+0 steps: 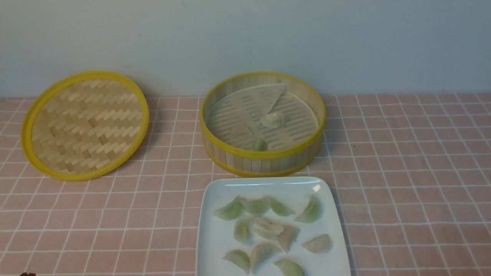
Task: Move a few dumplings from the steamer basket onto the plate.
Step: Use the left arm to grab a dumpling from the steamer
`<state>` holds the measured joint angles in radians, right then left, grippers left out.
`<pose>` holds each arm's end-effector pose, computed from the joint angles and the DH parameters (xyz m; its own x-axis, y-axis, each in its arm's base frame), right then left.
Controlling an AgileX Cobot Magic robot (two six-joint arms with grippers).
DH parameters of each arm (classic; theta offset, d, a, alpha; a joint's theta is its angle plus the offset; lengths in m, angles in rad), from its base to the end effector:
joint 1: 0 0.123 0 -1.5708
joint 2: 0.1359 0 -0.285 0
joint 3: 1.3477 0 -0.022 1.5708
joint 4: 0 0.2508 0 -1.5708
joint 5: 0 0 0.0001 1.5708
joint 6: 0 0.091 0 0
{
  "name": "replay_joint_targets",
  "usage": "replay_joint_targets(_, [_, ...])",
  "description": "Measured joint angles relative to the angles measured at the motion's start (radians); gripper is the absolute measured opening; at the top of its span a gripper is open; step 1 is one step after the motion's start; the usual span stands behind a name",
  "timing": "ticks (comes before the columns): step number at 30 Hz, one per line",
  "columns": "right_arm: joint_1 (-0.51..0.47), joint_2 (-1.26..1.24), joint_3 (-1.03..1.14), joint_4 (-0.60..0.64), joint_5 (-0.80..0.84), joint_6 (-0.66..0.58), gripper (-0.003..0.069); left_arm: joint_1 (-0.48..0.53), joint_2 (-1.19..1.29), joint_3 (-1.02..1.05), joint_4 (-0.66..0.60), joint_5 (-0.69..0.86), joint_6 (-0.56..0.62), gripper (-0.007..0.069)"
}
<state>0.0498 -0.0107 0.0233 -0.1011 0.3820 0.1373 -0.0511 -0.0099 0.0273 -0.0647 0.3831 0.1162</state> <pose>0.0525 -0.0008 0.1718 -0.3008 0.0285 -0.9532 -0.0008 0.9995 0.0301 0.0523 -0.0049 0.1702 -0.3025 0.0717 -0.9505 0.0912 0.9948 0.0460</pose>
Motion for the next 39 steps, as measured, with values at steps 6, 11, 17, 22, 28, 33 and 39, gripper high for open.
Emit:
replay_joint_targets(6, [0.0,0.0,0.0,0.0,0.0,0.0,-0.0015,0.0,0.0,0.0,0.0,0.0,0.0,-0.0006])
replay_joint_targets(11, [0.0,0.0,0.0,0.0,0.0,0.0,-0.0015,0.0,0.0,0.0,0.0,0.0,0.0,-0.0006])
replay_joint_targets(17, [0.0,0.0,0.0,0.0,0.0,0.0,-0.0015,0.0,0.0,0.003,-0.045,-0.088,-0.036,-0.0006])
replay_joint_targets(22, [0.0,0.0,0.0,0.0,0.0,0.0,-0.0015,0.0,0.0,0.003,-0.232,-0.378,-0.116,-0.0006])
replay_joint_targets(28, [0.0,0.0,0.0,0.0,0.0,0.0,-0.0015,0.0,0.0,0.003,-0.315,-0.775,-0.129,-0.0006])
replay_joint_targets(33, [0.0,0.0,0.0,0.0,0.0,0.0,-0.0015,0.0,0.0,0.002,-0.329,-0.913,-0.129,-0.0006])
replay_joint_targets(39, [0.0,0.0,0.0,0.001,0.0,0.001,-0.0015,0.0,0.0,0.001,-0.331,-0.894,-0.171,-0.0006])
